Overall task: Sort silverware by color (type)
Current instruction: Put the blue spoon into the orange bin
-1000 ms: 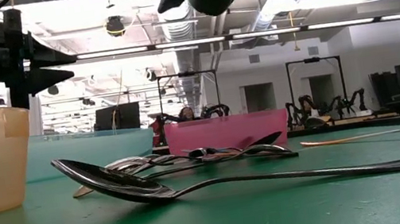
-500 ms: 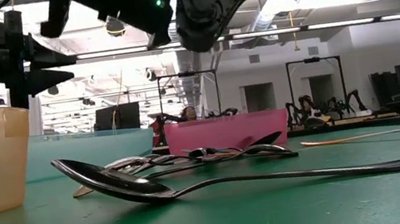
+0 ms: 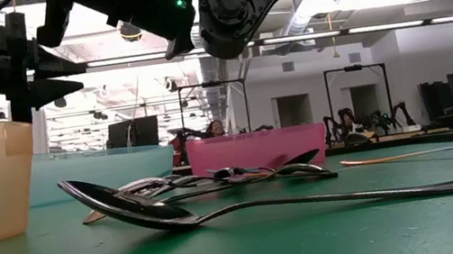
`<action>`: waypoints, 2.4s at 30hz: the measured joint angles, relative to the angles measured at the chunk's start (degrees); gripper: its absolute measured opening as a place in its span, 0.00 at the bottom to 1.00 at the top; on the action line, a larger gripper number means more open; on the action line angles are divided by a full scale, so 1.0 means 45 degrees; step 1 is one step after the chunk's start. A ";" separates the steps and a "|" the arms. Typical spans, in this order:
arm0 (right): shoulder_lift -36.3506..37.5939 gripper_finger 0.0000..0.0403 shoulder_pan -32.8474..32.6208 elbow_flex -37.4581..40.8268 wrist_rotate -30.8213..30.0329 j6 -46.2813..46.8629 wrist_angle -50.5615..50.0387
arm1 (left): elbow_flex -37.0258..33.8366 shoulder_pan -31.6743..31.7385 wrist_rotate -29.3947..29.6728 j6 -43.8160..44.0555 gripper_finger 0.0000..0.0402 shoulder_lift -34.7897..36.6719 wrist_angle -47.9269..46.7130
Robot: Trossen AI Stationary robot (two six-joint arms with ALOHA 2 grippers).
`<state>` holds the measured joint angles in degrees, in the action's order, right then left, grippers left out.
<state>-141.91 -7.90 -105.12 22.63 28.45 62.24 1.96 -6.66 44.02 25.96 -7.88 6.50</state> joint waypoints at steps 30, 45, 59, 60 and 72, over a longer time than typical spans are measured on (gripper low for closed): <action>-0.2914 0.02 0.0535 -0.4085 0.1661 0.4153 -0.0691 | 0.0000 0.0000 0.0074 0.0005 0.39 0.0005 0.0121; -0.2905 0.02 0.0577 -0.4085 0.1849 0.4349 -0.1060 | 0.0000 0.0000 0.0074 0.0019 0.39 0.0005 0.0121; -0.2759 0.02 0.0727 -0.6624 0.4664 -0.1418 -0.7983 | 0.0000 0.0000 0.0074 -0.0172 0.39 0.0005 0.0058; -0.2759 0.02 0.0697 -0.6581 0.4828 -0.1964 -0.8073 | 0.0000 0.0000 0.0073 -0.0180 0.39 0.0005 0.0058; -0.2919 0.02 0.0889 -0.6562 0.5664 -0.4072 -0.8526 | 0.0000 0.0000 0.0079 -0.0218 0.39 0.0005 0.0005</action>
<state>-155.04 -3.90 -134.65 48.12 10.12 23.88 1.96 -6.66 44.38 24.97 -7.86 6.52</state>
